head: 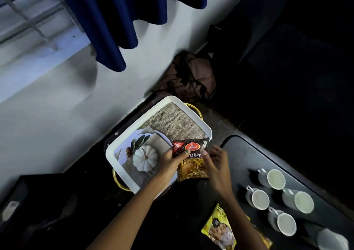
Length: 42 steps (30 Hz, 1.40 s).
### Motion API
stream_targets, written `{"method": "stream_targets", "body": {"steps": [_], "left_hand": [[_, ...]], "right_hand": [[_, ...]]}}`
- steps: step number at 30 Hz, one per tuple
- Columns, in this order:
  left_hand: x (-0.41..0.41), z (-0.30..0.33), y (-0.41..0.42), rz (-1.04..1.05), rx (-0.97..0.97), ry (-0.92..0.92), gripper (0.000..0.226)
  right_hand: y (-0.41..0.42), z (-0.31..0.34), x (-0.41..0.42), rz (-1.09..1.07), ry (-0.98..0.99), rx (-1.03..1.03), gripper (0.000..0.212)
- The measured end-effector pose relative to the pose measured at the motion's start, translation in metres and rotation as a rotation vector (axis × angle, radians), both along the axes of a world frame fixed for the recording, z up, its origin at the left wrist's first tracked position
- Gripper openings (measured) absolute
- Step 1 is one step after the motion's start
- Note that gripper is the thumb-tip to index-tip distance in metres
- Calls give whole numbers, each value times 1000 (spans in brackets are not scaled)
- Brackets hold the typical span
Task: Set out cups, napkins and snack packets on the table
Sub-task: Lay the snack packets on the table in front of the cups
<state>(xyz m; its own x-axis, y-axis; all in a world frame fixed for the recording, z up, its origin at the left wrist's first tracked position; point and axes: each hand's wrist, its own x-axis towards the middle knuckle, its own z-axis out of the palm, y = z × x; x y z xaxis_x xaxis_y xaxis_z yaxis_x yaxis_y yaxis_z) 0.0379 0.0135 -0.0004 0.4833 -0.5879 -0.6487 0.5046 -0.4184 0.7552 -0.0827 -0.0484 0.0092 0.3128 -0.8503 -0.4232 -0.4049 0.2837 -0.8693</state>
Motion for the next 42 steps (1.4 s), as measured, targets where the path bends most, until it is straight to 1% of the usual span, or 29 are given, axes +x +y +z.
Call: {"method": "stream_targets", "body": {"steps": [2, 4, 5, 8, 11, 14, 17, 19, 23, 25, 26, 27, 29, 32, 34, 38, 42], "left_hand": [[-4, 7, 5, -93, -15, 1, 30], [-8, 15, 6, -187, -29, -9, 31], [-11, 20, 5, -214, -37, -13, 30], [-19, 35, -1, -211, -105, 12, 29], [-28, 41, -6, -195, -160, 0, 29], [-41, 42, -8, -157, -139, -101, 20], [-56, 43, -10, -133, -136, -224, 27], [-62, 47, -11, -114, -147, -273, 28], [-74, 53, -14, -127, -158, -350, 34], [-85, 56, -15, -160, -155, -397, 40], [-91, 57, -16, -179, -148, -411, 39], [-96, 57, -17, -194, -143, -388, 34], [-109, 56, -19, -229, -137, -280, 22], [-129, 51, -17, -346, -106, -194, 23], [-149, 46, -11, -389, -79, -158, 23], [-202, 21, 15, -423, 79, -191, 29], [-257, -2, 38, -476, 146, -258, 18]], "right_hand": [[-7, 7, -1, -117, -194, 188, 24], [-14, 14, -8, -171, -272, 265, 11], [-15, 18, -13, -186, -282, 276, 4], [-15, 25, -28, -250, -258, 258, 9], [-9, 34, -43, -322, -272, 233, 11], [1, 44, -57, -358, -314, 221, 8], [7, 54, -72, -341, -357, 237, 7], [11, 60, -82, -276, -394, 261, 16], [24, 63, -107, -135, -390, 388, 53], [32, 60, -121, -100, -418, 445, 58], [36, 58, -127, -99, -427, 458, 58], [40, 57, -131, -119, -424, 458, 58], [43, 51, -143, -195, -401, 429, 58], [46, 42, -164, -271, -408, 405, 55], [47, 36, -187, -330, -417, 415, 53], [52, 24, -245, -440, -380, 375, 44], [63, 4, -312, -564, -301, 400, 27]]}}
